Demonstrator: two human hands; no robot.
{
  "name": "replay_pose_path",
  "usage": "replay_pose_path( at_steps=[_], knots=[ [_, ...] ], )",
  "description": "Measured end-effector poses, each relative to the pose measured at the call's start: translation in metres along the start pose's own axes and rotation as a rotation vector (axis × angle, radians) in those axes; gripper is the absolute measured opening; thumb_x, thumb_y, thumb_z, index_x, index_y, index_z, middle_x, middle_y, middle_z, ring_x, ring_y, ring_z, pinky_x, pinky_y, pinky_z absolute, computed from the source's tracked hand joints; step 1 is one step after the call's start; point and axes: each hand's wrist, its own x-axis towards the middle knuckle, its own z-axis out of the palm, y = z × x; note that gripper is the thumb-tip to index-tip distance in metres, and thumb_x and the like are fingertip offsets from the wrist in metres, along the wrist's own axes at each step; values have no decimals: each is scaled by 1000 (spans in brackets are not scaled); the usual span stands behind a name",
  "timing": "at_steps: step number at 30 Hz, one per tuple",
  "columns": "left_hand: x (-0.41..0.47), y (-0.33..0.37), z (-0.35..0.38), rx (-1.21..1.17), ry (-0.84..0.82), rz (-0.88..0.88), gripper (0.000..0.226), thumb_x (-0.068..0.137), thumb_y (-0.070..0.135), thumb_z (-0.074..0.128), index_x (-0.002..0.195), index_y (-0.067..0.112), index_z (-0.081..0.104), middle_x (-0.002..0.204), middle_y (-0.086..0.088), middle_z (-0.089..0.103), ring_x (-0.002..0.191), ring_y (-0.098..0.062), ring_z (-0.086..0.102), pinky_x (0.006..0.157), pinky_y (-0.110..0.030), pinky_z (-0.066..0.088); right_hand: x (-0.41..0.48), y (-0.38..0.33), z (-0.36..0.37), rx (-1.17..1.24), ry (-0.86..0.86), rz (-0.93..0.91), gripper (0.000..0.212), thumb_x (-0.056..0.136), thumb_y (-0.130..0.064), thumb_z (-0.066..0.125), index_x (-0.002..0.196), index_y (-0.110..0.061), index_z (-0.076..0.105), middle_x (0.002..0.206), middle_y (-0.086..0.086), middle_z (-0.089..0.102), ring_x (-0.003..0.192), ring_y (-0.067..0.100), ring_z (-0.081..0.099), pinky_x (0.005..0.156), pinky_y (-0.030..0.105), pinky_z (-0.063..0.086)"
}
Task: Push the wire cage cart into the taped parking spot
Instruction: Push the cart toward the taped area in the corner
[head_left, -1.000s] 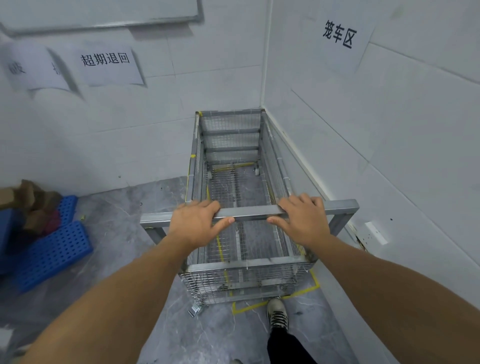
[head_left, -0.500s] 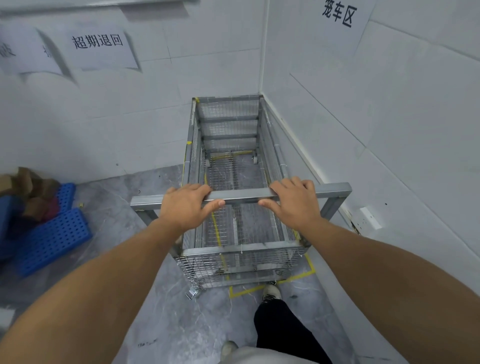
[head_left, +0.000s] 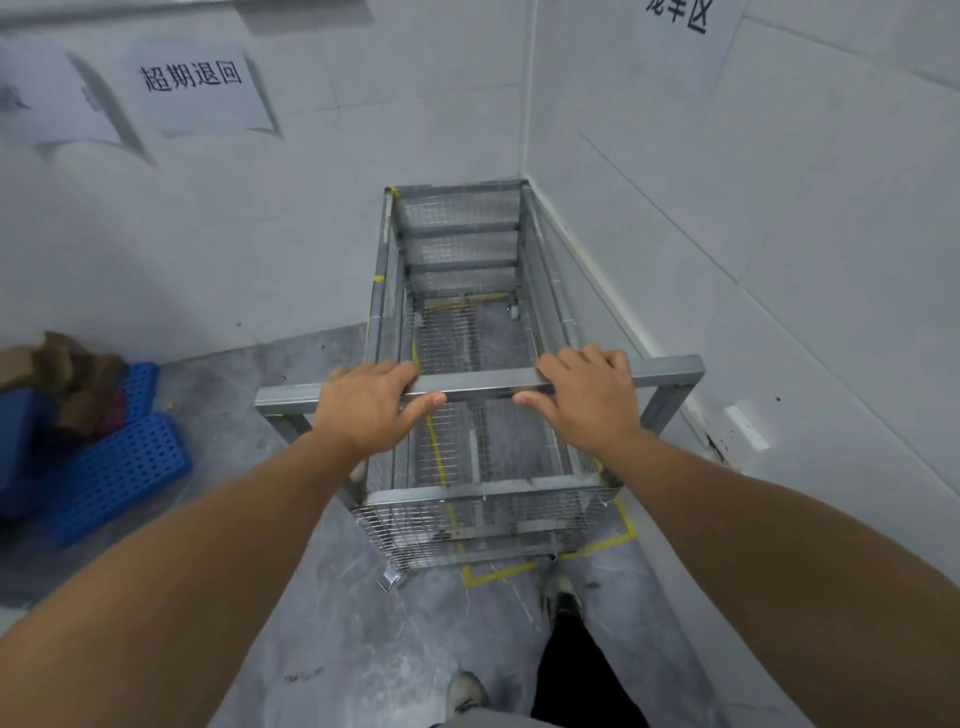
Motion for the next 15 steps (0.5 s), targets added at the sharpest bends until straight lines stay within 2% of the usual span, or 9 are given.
replay_pose_path(
  at_steps=[9, 15],
  knots=[
    [1, 1, -6, -31, -98, -39, 59, 81, 83, 11, 86, 33, 43, 81, 8, 53, 77, -17, 48, 78, -43, 37, 0, -3, -3, -2, -76, 18, 55, 88, -75, 29, 97, -26, 53, 95, -2, 60, 94, 24, 49, 83, 44, 32],
    [0, -3, -10, -85, -116, 10, 62, 81, 82, 15, 90, 30, 48, 80, 9, 51, 75, -17, 51, 73, -40, 38, 1, -17, -8, -6, -135, 19, 59, 86, -79, 23, 105, -31, 51, 102, -5, 56, 98, 23, 48, 88, 47, 32]
  ],
)
